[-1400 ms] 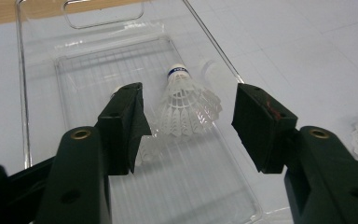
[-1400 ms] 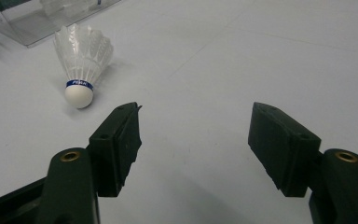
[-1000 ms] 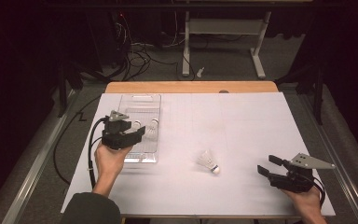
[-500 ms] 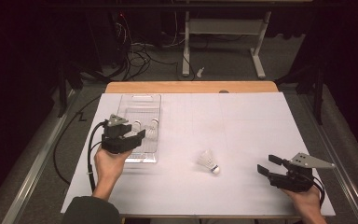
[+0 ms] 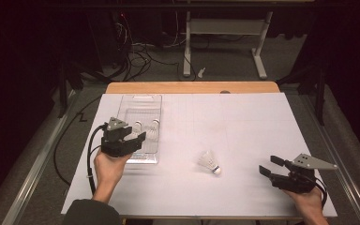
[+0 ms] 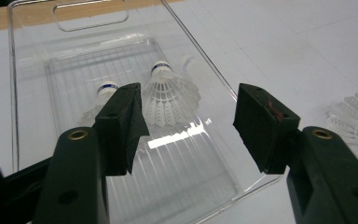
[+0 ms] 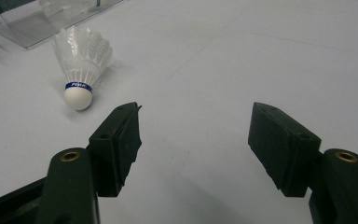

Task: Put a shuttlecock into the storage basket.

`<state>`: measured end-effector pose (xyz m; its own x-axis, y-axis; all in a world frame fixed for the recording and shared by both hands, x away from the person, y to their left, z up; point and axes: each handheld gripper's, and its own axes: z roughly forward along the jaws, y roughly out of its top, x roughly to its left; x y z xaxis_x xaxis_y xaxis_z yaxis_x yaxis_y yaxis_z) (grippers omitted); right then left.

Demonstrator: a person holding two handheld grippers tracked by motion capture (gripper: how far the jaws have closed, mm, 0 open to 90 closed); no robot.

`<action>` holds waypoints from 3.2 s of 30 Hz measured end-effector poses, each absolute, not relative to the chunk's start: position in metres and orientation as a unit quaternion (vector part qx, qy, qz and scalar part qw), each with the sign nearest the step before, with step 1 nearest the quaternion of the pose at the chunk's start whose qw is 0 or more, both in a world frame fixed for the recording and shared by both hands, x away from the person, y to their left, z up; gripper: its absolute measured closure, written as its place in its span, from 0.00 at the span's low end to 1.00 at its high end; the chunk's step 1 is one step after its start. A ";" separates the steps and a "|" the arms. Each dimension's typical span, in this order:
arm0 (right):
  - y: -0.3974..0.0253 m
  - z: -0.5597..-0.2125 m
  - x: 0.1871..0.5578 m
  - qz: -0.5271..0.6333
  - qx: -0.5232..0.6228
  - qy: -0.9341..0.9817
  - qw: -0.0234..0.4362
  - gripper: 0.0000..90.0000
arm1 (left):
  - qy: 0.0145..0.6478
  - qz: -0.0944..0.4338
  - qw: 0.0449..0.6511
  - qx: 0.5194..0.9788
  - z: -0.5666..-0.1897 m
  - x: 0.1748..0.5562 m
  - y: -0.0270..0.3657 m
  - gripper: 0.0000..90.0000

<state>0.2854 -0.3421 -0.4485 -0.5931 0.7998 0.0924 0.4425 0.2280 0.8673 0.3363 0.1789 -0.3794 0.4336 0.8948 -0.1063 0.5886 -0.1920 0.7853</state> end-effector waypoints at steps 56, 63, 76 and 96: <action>-0.342 -0.448 0.283 0.469 0.406 0.760 0.193 0.38 | 0.440 0.187 0.428 0.767 -0.389 0.292 0.153 0.47; -0.342 -0.448 0.283 0.468 0.405 0.761 0.193 0.38 | 0.437 0.187 0.430 0.768 -0.391 0.288 0.150 0.47; -0.342 -0.448 0.283 0.469 0.405 0.761 0.193 0.38 | 0.426 0.180 0.435 0.773 -0.394 0.286 0.140 0.47; -0.342 -0.448 0.283 0.469 0.405 0.761 0.193 0.38 | 0.414 0.173 0.439 0.778 -0.395 0.287 0.126 0.47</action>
<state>0.2831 -0.3421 -0.4476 -0.5973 0.7974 0.0858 0.4345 0.2317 0.8704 0.2871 0.1255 -0.3950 0.5974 0.7964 -0.0945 0.4927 -0.2714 0.8268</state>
